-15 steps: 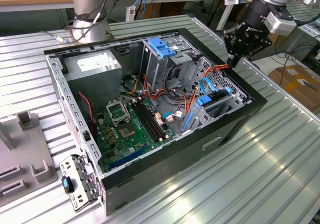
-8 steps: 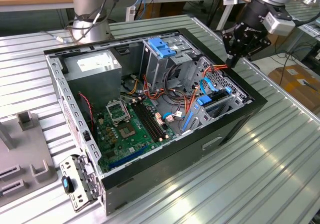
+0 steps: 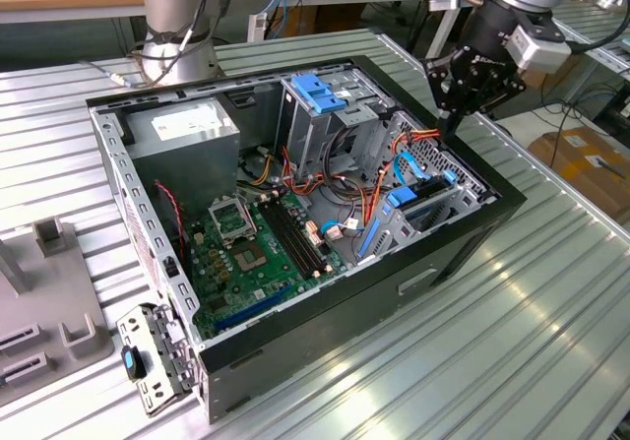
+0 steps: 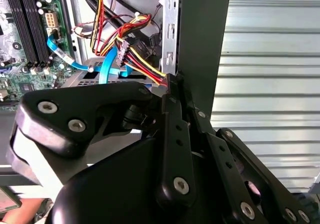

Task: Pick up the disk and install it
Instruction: 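Insert the second disk wire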

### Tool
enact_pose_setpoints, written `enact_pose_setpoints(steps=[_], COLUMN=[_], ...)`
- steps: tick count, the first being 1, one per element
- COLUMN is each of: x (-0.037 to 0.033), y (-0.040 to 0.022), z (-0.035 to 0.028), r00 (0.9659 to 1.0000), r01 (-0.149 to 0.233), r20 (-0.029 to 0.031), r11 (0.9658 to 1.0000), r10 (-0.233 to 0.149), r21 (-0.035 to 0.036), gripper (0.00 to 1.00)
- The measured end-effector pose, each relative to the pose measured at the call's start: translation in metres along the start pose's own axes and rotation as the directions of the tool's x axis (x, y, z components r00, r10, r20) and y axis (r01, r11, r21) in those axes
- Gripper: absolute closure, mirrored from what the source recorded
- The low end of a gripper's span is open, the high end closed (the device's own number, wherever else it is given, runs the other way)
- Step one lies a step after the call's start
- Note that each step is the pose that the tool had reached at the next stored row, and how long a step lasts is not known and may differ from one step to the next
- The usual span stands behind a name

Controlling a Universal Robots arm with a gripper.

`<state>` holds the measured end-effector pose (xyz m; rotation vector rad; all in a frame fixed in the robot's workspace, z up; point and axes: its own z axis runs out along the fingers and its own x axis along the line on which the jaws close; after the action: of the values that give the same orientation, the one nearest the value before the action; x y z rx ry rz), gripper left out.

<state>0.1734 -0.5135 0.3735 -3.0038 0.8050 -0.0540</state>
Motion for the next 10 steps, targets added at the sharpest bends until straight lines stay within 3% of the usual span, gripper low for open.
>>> enact_pose_setpoints(steps=[3, 4, 6, 8, 10], x=[0.0000, 0.0000, 0.0000, 0.0000, -0.0001], y=[0.0000, 0.0000, 0.0000, 0.0000, 0.0001], z=[0.0001, 0.0001, 0.0003, 0.0003, 0.0004], r00=[0.9989, 0.9965, 0.9894, 0.9841, 0.9737], r01=[-0.047, -0.083, -0.145, -0.178, -0.228], r20=[-0.0018, -0.0033, -0.0059, -0.0074, -0.0095], r11=[0.9989, 0.9965, 0.9894, 0.9841, 0.9737], r10=[0.047, 0.083, 0.145, 0.178, 0.228], r21=[-0.0011, -0.0019, -0.0032, -0.0038, -0.0047], gripper=[0.84, 0.84, 0.84, 0.84, 0.84])
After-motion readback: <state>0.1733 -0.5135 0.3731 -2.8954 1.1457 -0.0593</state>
